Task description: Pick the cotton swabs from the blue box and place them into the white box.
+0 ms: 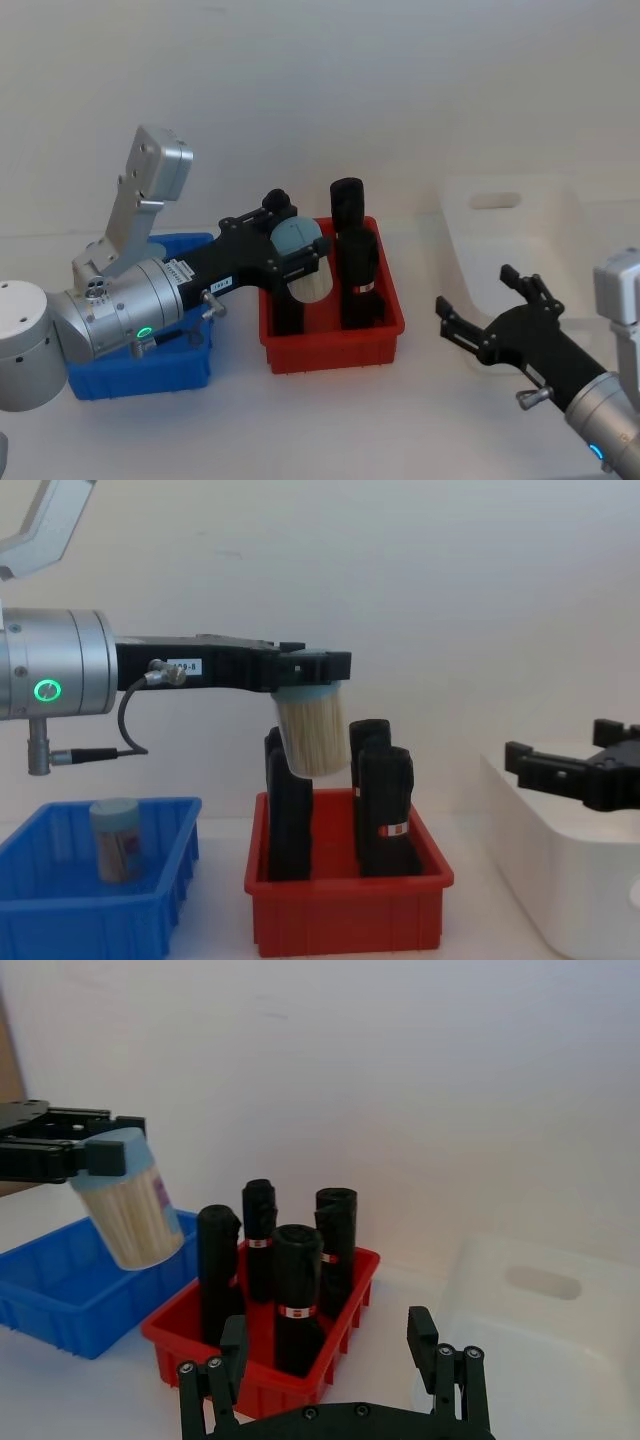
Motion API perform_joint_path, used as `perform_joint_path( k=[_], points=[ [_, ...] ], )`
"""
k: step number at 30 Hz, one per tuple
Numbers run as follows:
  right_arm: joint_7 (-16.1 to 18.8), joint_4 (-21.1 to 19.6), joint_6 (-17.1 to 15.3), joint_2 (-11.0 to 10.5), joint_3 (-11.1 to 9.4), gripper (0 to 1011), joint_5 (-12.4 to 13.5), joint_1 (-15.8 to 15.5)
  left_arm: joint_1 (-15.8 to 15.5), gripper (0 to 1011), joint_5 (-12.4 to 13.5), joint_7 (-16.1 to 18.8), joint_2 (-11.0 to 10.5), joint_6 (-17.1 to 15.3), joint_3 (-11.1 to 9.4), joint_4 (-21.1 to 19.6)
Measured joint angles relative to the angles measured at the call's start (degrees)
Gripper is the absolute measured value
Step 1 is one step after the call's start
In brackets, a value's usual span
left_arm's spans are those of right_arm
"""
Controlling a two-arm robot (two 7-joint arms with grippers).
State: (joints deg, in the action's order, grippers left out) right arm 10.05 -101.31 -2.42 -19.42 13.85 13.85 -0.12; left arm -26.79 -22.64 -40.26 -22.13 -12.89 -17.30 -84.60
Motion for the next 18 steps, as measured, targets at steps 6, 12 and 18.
perform_joint_path(
  k=[6,12,18],
  points=[
    [4.1,0.0,-0.4,0.4,0.9,1002,-1.5,0.6,0.0,669,0.0,-0.1,0.0,0.0,0.0,0.0],
    [7.3,0.2,-0.7,1.2,2.0,1002,-3.1,1.5,0.0,670,0.0,-0.1,0.0,0.1,-0.1,0.1],
    [10.2,1.1,-0.8,2.6,3.2,1002,-5.1,2.9,0.0,670,0.0,-0.2,0.0,0.1,-0.1,0.1]
  ],
)
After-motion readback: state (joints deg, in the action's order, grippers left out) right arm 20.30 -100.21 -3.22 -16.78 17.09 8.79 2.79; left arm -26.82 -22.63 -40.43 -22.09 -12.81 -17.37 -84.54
